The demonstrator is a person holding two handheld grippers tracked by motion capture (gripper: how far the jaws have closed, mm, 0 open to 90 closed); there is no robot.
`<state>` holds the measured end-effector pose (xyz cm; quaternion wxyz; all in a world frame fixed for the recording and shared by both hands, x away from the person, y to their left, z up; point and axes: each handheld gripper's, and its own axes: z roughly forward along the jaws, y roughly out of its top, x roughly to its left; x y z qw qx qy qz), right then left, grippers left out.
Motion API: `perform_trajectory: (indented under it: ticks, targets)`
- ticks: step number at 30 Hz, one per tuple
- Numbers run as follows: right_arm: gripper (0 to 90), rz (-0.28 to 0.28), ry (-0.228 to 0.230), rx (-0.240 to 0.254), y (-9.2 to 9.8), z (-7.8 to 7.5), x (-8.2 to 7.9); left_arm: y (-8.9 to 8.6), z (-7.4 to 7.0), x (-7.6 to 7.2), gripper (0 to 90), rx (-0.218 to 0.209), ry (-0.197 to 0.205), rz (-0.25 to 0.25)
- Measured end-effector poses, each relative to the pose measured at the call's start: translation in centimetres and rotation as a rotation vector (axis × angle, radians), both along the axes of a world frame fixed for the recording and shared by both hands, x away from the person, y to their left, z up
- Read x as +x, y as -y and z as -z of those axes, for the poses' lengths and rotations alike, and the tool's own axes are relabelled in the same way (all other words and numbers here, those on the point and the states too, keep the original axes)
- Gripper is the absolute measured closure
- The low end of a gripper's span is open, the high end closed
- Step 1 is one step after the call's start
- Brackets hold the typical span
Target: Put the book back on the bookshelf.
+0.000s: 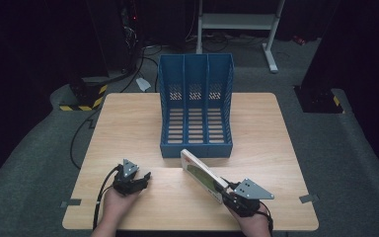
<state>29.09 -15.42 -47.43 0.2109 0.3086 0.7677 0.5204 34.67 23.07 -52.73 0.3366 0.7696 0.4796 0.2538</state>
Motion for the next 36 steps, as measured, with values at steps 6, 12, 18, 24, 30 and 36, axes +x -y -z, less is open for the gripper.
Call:
perform_trajectory:
  ticks: [6, 12, 18, 24, 30, 36]
  targets:
    - [72.5, 0.018, -0.017, -0.007, -0.5, 0.0, 0.0, 0.0, 0.0, 0.0, 36.6, -0.008, -0.001, -0.003]
    - [66.1, 0.027, -0.037, -0.013, -1.2, -0.5, 0.0, -0.1, 0.0, 0.0, 36.6, -0.014, -0.005, -0.005]
    - [61.7, 0.085, -0.056, -0.025, -1.8, -0.9, 0.2, -0.1, 0.0, 0.0, 36.6, -0.014, -0.004, -0.005]
    - [61.1, 0.090, -0.077, -0.033, -2.0, -1.0, 0.8, 0.0, 0.0, 0.0, 36.5, -0.014, -0.004, -0.006]
    - [64.9, 0.080, -0.112, -0.026, -2.3, -1.0, 1.4, 0.0, 0.0, 0.0, 36.5, -0.013, -0.004, -0.007]
    - [68.9, 0.093, -0.114, -0.044, -2.5, -1.2, 1.3, 0.0, 0.0, 0.0, 36.5, -0.011, -0.003, -0.009]
